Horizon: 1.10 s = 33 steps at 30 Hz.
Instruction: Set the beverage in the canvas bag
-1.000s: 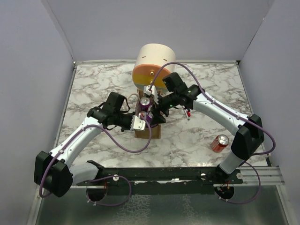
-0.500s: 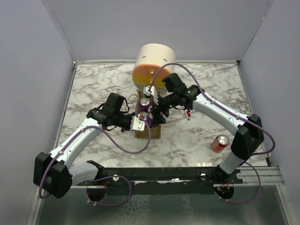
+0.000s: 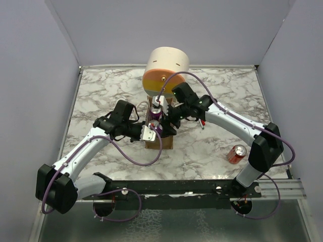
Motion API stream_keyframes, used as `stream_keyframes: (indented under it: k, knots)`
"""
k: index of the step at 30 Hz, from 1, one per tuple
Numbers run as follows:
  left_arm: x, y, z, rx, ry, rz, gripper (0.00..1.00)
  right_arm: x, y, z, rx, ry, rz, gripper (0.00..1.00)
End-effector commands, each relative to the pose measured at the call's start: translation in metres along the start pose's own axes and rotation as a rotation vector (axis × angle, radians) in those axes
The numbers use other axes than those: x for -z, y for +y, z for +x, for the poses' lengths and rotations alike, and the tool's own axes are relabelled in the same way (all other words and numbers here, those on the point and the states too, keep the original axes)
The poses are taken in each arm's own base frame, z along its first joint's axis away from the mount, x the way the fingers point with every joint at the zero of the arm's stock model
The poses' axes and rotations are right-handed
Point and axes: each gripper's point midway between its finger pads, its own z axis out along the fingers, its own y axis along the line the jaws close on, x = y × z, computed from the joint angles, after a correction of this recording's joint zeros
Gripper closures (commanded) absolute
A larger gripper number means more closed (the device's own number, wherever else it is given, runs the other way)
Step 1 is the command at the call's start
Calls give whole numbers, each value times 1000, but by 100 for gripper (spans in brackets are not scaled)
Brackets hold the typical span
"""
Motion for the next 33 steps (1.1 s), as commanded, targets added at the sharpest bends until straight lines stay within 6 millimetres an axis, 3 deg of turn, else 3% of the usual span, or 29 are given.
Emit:
stream_keyframes:
  k: [1, 10, 16, 25, 33]
  knots:
    - [-6, -23, 2, 35, -27, 76, 100, -8, 5, -6, -29, -43, 7, 94]
    - [-10, -25, 0, 50, -46, 106, 100, -18, 12, -8, -44, -56, -14, 94]
    - [-10, -29, 3, 46, -42, 102, 100, -29, 20, 3, -64, -26, -21, 93]
    - [-11, -30, 8, 38, -26, 105, 100, -36, 8, 15, -71, 37, 42, 93]
    - [-12, -30, 12, 28, -11, 111, 100, -41, 10, 17, -84, 58, 23, 91]
